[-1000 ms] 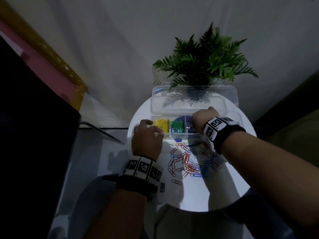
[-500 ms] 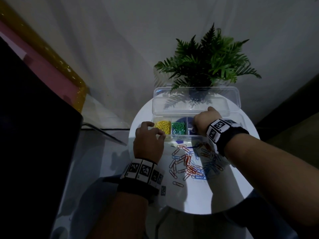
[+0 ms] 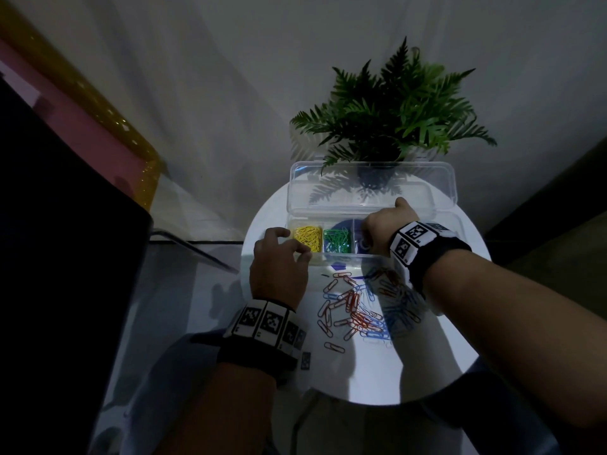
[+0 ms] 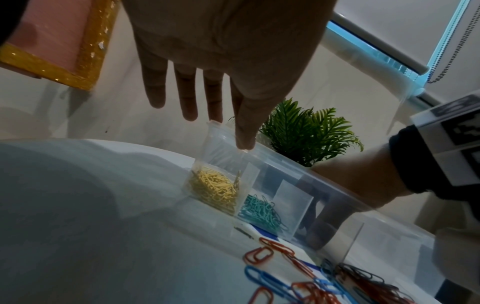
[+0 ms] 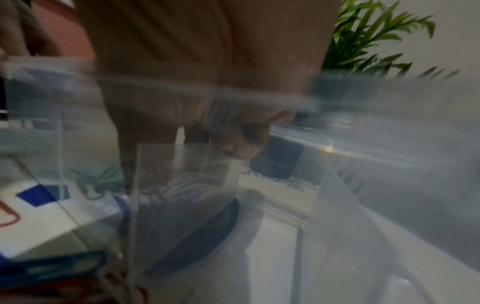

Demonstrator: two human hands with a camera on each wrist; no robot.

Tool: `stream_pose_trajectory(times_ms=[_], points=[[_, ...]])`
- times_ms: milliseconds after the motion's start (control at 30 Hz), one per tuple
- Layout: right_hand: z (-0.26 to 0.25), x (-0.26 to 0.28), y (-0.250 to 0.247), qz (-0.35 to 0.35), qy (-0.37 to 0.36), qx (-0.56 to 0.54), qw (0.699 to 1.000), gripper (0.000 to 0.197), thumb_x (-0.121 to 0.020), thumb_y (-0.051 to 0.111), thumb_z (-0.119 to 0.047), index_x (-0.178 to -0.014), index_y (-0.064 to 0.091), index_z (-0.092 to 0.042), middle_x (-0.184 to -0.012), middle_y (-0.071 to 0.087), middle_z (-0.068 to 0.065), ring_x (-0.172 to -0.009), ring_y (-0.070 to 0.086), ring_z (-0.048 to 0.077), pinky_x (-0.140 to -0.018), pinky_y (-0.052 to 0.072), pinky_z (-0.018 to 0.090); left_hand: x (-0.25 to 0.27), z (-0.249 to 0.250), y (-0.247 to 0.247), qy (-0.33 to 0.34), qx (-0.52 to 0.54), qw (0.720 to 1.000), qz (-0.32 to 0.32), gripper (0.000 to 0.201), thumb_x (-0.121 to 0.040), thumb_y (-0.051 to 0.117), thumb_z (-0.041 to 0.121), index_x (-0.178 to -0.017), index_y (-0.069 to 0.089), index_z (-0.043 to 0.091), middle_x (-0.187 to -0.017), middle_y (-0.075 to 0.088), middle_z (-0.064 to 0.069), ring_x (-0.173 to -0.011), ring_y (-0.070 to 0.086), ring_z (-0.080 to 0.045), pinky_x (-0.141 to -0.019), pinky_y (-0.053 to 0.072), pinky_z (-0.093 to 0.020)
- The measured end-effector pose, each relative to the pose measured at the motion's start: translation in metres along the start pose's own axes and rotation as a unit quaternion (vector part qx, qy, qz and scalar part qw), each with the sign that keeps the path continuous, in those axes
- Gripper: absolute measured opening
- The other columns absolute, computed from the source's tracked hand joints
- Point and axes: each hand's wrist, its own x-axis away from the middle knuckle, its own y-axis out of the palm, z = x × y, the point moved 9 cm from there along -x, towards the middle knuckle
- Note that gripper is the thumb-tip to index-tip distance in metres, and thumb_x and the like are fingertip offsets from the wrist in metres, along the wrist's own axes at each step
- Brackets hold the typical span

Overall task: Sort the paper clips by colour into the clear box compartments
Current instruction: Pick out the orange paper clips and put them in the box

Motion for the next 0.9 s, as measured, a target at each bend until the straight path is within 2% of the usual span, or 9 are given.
stream_pose_trajectory(times_ms=[333, 467, 567, 667, 733, 767, 833, 900], points=[[0.0048, 0.0068, 0.0004, 0.0, 0.004, -0.006, 1.0, 0.013, -0.081, 0.053, -0.025, -0.088, 0.063, -0.022, -0.088, 0.069, -0.004, -0.087, 0.062, 0.019, -0.098, 0.025, 0.04, 0.0004, 0.0018, -0.0002, -0.002, -0.003, 1.0, -0.002, 0.009, -0.084, 0.066, 0.027, -0.088, 0.072, 0.023, -0.123, 0.05, 0.006, -0.116, 0.042, -0.019, -0.082, 0.042, -0.031], [0.0044, 0.0057, 0.0035, -0.018, 0.016, 0.015, 1.0, 0.013, -0.085, 0.05, -0.022, -0.09, 0.062, -0.02, -0.087, 0.067, -0.004, -0.088, 0.061, 0.019, -0.104, 0.023, 0.042, 0.0006, 0.002, 0.0005, -0.002, -0.003, 1.0, -0.001, 0.009, -0.084, 0.065, 0.028, -0.087, 0.072, 0.023, -0.123, 0.05, 0.006, -0.115, 0.043, -0.02, -0.082, 0.042, -0.032], [0.0032, 0.0054, 0.0045, -0.033, 0.018, 0.019, 0.999, 0.004, -0.084, 0.051, -0.019, -0.085, 0.053, -0.02, -0.079, 0.059, -0.003, -0.089, 0.059, 0.021, -0.108, 0.021, 0.045, 0.0019, 0.0033, 0.0007, -0.003, -0.007, 1.0, -0.003, 0.009, -0.085, 0.065, 0.028, -0.087, 0.072, 0.023, -0.123, 0.05, 0.006, -0.116, 0.043, -0.02, -0.082, 0.042, -0.033], [0.005, 0.0056, 0.0042, -0.056, 0.032, 0.017, 0.998, 0.004, -0.083, 0.052, -0.017, -0.08, 0.049, -0.018, -0.068, 0.051, -0.004, -0.076, 0.052, 0.021, -0.109, 0.019, 0.045, 0.0017, 0.0032, 0.0007, -0.004, -0.015, 1.0, -0.003, 0.009, -0.085, 0.064, 0.029, -0.088, 0.072, 0.024, -0.124, 0.05, 0.007, -0.116, 0.042, -0.019, -0.083, 0.041, -0.031], [0.0049, 0.0057, 0.0035, -0.068, 0.037, 0.025, 0.997, 0.018, -0.085, 0.05, -0.014, -0.07, 0.04, -0.016, -0.063, 0.042, -0.003, -0.064, 0.042, 0.018, -0.109, 0.019, 0.045, 0.0017, 0.003, 0.0, -0.003, -0.019, 1.0, -0.002, 0.01, -0.085, 0.064, 0.03, -0.088, 0.072, 0.024, -0.124, 0.05, 0.008, -0.117, 0.041, -0.018, -0.083, 0.041, -0.031], [0.0035, 0.0058, 0.0026, -0.068, 0.034, 0.026, 0.997, 0.019, -0.086, 0.049, -0.013, -0.07, 0.039, -0.016, -0.062, 0.04, -0.003, -0.065, 0.042, 0.018, -0.11, 0.02, 0.045, 0.0017, 0.0028, -0.0006, -0.002, -0.023, 1.0, -0.001, 0.01, -0.085, 0.064, 0.03, -0.088, 0.072, 0.025, -0.123, 0.051, 0.008, -0.117, 0.041, -0.018, -0.083, 0.041, -0.031], [-0.0001, 0.0075, -0.0009, -0.061, 0.019, 0.016, 0.998, 0.01, -0.087, 0.05, -0.014, -0.079, 0.043, -0.016, -0.066, 0.046, -0.003, -0.079, 0.051, 0.021, -0.109, 0.021, 0.044, 0.0021, 0.0033, -0.0011, 0.0, -0.031, 1.0, 0.001, 0.01, -0.084, 0.065, 0.031, -0.088, 0.072, 0.025, -0.123, 0.051, 0.008, -0.116, 0.042, -0.018, -0.083, 0.042, -0.031], [-0.0034, 0.0078, -0.0043, -0.051, 0.003, 0.009, 0.999, 0.005, -0.087, 0.05, -0.015, -0.086, 0.046, -0.019, -0.084, 0.061, 0.0, -0.095, 0.057, 0.023, -0.108, 0.022, 0.043, 0.0024, 0.0041, -0.0015, 0.003, -0.038, 0.999, 0.004, 0.01, -0.084, 0.065, 0.031, -0.087, 0.072, 0.025, -0.122, 0.051, 0.007, -0.116, 0.042, -0.019, -0.082, 0.042, -0.032]])
